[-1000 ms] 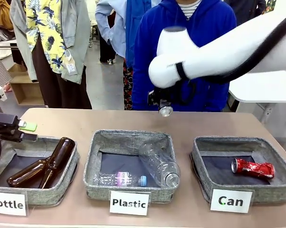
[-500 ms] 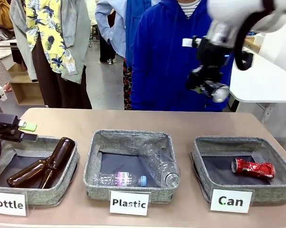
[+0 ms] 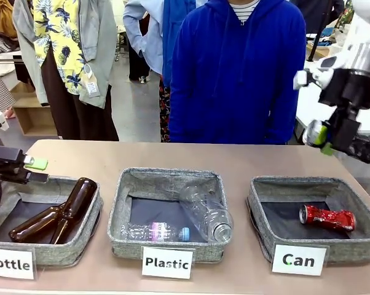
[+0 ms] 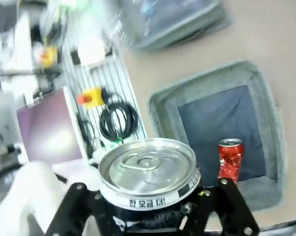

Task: Sort the can waste into the basket.
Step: Pick up the can waste from the table and place it in the right Fabric basket.

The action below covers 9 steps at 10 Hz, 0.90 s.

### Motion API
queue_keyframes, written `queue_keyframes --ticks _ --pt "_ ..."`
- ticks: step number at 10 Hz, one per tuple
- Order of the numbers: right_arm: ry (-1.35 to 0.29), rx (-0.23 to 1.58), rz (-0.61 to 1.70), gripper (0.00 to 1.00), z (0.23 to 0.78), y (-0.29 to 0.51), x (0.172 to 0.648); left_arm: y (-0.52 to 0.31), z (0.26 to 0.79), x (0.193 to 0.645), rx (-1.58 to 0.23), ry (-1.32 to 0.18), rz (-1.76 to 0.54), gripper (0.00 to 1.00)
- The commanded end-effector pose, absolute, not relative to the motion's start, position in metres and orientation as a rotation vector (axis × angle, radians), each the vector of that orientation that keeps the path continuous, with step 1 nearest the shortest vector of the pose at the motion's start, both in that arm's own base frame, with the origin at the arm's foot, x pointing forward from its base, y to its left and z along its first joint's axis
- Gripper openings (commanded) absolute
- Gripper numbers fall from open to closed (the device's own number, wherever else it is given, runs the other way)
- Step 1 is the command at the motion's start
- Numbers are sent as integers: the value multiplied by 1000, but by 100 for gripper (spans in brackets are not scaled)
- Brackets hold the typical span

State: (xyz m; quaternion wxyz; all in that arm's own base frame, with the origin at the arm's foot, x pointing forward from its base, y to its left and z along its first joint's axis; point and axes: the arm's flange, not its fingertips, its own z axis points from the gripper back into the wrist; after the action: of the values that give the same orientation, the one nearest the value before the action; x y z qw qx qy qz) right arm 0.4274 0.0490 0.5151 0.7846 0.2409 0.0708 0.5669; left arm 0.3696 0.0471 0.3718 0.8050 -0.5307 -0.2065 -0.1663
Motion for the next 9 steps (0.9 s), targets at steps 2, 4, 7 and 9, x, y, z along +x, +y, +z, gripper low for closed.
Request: queue_keyframes --ticks 2,4,7,9 --pt "58 482 1297 0 505 35 417 47 373 367 -1139 -439 -359 100" --pt "73 456 1270 60 502 33 422 47 373 367 -1139 -439 -359 100" --pt "105 443 1252 100 500 34 425 47 373 367 -1139 -439 -359 100" --pt "139 407 1223 82 501 36 426 47 373 367 -1139 -439 -359 100"
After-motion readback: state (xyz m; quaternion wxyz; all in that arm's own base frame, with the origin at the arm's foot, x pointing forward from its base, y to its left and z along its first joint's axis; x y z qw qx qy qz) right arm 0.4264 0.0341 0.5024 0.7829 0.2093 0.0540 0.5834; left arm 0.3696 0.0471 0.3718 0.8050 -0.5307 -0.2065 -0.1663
